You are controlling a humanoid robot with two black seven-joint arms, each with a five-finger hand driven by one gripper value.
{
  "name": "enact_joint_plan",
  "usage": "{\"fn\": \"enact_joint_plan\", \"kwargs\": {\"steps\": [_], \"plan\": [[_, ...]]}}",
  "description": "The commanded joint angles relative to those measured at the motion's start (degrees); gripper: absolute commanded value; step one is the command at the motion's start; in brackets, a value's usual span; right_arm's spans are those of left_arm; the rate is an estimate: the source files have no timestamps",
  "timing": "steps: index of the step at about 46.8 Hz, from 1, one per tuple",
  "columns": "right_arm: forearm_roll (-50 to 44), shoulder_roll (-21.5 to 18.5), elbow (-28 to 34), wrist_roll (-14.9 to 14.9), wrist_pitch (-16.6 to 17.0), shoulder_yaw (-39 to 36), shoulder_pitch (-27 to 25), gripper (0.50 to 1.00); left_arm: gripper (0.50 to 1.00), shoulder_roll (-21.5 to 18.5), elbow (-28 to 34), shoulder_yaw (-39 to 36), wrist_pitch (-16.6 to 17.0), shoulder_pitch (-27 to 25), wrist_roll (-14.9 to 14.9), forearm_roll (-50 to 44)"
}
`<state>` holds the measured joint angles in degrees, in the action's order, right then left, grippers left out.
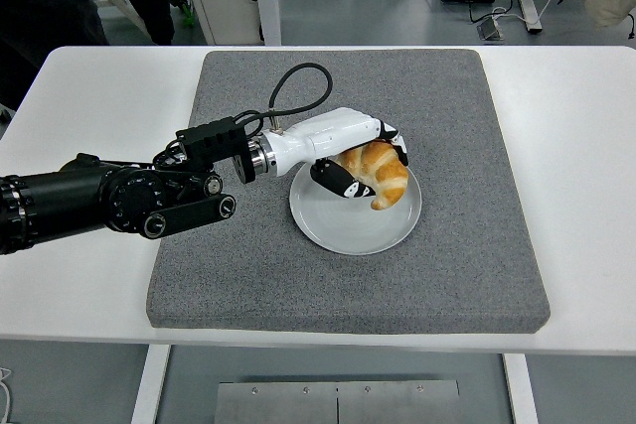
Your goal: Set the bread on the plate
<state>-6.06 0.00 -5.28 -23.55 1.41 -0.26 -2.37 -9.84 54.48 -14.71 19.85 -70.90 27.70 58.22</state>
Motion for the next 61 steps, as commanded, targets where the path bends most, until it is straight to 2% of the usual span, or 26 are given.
{"fn": "enact_joint_plan", "kwargs": {"steps": [1,27,61], "plan": [[0.0,0.0,0.0,0.0,0.0,0.0,0.0,1.0,0.5,0.0,-0.34,-0.14,0.02,0.68,0.08,0.05],[0.0,0.0,0.0,0.0,0.0,0.0,0.0,1.0,0.5,-0.44,-0.87,0.03,0.19,3.75,-0.01,-0.04],[0.0,0.0,0.0,0.0,0.0,0.0,0.0,1.0,0.501,-0.18,-2.27,0.38,0.11,5.25,-0.01,-1.18]]}}
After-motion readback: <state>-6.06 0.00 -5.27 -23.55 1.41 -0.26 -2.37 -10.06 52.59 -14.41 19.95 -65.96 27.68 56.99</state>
